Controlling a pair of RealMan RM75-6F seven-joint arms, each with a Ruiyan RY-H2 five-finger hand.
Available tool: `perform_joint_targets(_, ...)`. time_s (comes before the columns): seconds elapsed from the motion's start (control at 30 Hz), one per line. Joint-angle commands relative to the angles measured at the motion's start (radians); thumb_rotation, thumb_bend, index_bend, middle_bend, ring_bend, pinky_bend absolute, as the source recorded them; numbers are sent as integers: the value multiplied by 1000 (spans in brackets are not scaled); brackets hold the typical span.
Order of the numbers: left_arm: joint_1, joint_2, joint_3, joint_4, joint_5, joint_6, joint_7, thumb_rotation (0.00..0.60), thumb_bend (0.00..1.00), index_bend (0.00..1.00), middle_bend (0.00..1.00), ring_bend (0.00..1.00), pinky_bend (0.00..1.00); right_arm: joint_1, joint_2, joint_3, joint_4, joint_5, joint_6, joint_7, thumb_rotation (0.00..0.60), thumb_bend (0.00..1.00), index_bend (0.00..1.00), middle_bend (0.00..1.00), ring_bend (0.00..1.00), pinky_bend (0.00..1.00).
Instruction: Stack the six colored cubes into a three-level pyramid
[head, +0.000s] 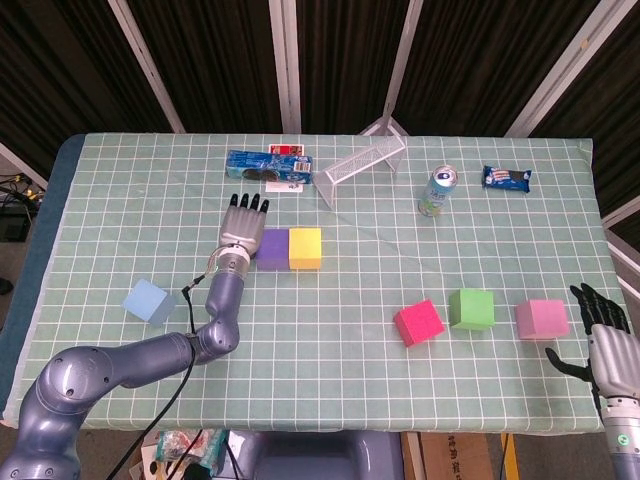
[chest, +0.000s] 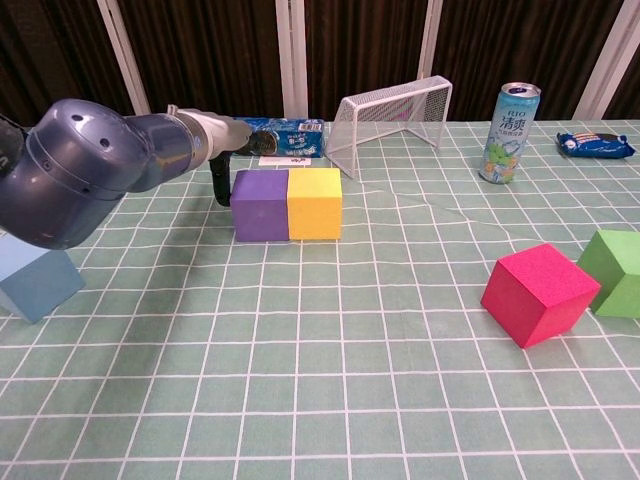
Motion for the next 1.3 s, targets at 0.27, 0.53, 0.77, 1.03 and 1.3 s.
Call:
perform_joint_targets(0.27, 2, -14, -10, 9, 5, 3, 11, 600, 358, 0, 0, 0, 41, 0, 3, -1, -2, 1, -4, 3, 600, 263, 0, 0, 0, 0)
perform_joint_targets(0.53, 4, -20, -18, 20, 9, 0, 19, 600, 359, 0, 0, 0, 41, 1, 5, -2, -4, 7, -9, 0, 600, 263, 0, 0, 0, 0)
perform_joint_targets(0.77, 10, -21, -24, 34, 13, -3, 21, 600, 359, 0, 0, 0, 41, 1, 5, -2, -6, 7, -9, -2, 600, 262, 0, 0, 0, 0)
perform_joint_targets(1.03, 6, -35, -34, 57, 24, -17, 20, 600, 358, 0, 0, 0, 41, 2, 3, -1, -6, 10, -9, -5, 600, 263, 0, 0, 0, 0)
perform_joint_targets(1.3, 4, -54, -41, 86, 38, -20, 18, 600, 358, 0, 0, 0, 41, 2, 4, -1, -8, 14, -10, -6, 600, 263, 0, 0, 0, 0)
